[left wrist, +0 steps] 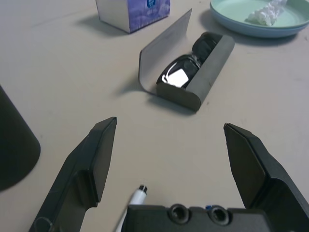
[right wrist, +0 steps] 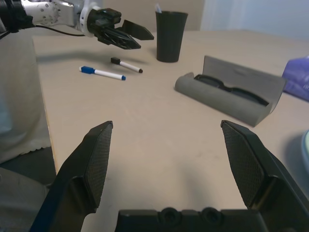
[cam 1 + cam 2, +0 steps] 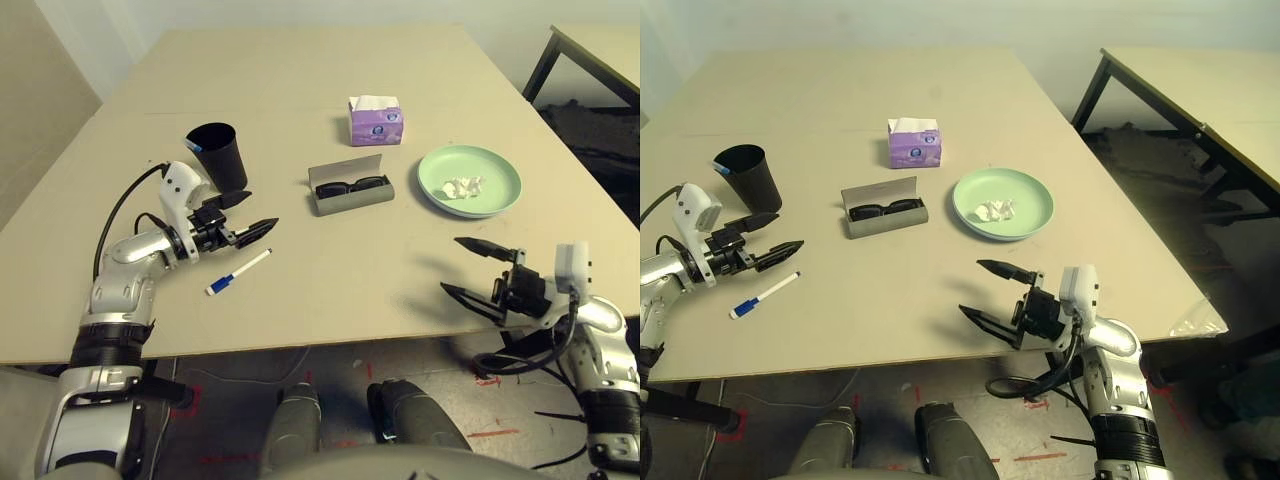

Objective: Organize and tidy the items on the table.

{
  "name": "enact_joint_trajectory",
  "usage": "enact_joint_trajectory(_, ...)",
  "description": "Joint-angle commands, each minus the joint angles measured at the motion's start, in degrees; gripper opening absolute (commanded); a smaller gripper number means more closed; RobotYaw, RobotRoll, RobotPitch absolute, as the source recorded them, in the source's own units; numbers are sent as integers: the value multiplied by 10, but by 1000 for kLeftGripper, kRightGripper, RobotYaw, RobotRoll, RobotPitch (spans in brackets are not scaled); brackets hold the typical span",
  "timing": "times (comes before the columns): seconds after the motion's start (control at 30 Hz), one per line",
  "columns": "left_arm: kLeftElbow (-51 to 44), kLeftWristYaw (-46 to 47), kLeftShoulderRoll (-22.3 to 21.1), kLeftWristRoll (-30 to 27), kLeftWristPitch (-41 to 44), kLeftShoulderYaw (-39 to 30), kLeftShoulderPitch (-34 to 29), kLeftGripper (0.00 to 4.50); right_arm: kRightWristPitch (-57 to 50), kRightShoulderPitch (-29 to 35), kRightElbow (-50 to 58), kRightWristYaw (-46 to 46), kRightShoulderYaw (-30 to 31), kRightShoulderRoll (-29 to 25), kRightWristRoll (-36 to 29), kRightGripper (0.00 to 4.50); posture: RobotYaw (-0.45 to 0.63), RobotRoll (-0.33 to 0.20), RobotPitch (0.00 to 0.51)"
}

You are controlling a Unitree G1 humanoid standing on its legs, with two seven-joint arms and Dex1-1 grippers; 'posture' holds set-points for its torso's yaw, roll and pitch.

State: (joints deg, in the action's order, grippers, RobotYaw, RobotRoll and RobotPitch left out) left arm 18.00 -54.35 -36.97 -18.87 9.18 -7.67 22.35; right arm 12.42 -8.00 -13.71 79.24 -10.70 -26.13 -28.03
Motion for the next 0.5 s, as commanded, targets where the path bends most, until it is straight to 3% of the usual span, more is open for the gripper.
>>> enact_joint_trajectory(0.03,25,15,12,15,-6,8,12,4500,10,-10,-32,9,-4,-9,-9,4456,-34,0,102)
enact_joint_trajectory(0.07,32,21,17,18,-7,8,17,4500,10,-14,-39,6,-6,-10,-11,4456,-34,0,102)
enact_joint_trajectory(0.17,56,37,30,25,-6,9,32,3639,12,-21,-48,-2,-8,-11,-12,4500,-42,0,98)
enact_joint_trajectory(0.5,196,86,80,83,-49,40,132,54,0,-14,-19,-31,-1,-9,-14,4500,-70,0,93)
